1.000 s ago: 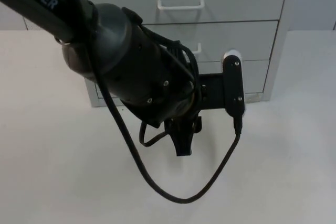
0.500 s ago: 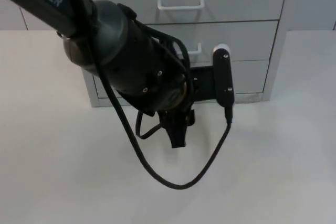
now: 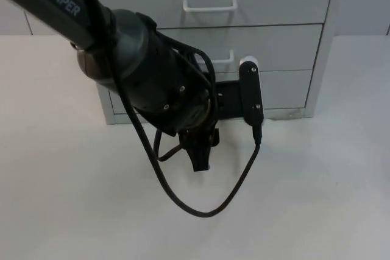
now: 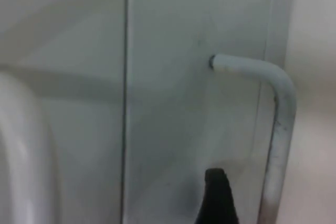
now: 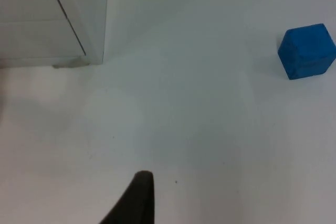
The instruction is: Open the drawer with the left hand, place the block into the drawer with the right hand, then close the drawer with the left hand.
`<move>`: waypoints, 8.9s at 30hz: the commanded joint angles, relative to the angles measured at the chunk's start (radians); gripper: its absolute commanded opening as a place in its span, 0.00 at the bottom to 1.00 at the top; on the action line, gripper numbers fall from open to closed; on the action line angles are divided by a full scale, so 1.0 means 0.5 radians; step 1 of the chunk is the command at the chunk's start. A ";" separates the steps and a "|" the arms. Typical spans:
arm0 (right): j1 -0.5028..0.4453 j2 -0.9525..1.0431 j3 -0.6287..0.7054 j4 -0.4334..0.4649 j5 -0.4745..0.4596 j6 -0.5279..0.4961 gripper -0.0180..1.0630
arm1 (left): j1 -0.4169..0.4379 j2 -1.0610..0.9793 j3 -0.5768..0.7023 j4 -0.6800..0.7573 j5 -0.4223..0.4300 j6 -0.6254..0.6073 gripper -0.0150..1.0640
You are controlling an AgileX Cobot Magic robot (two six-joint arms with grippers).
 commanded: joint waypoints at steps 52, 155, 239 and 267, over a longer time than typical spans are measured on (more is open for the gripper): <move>-0.011 -0.006 -0.002 0.005 -0.056 0.000 0.99 | -0.789 -0.253 0.510 -1.043 0.242 0.257 0.01; -0.011 -0.006 -0.002 0.014 -0.061 -0.008 0.99 | 1.587 -2.448 0.871 -3.782 0.520 1.942 0.61; -0.508 2.826 -2.018 -0.052 0.357 -0.800 0.99 | 1.583 -2.924 0.986 -3.686 0.556 1.937 0.99; -0.556 3.115 -2.037 0.006 0.127 -0.935 0.52 | 1.583 -2.924 0.986 -3.649 0.533 1.940 0.99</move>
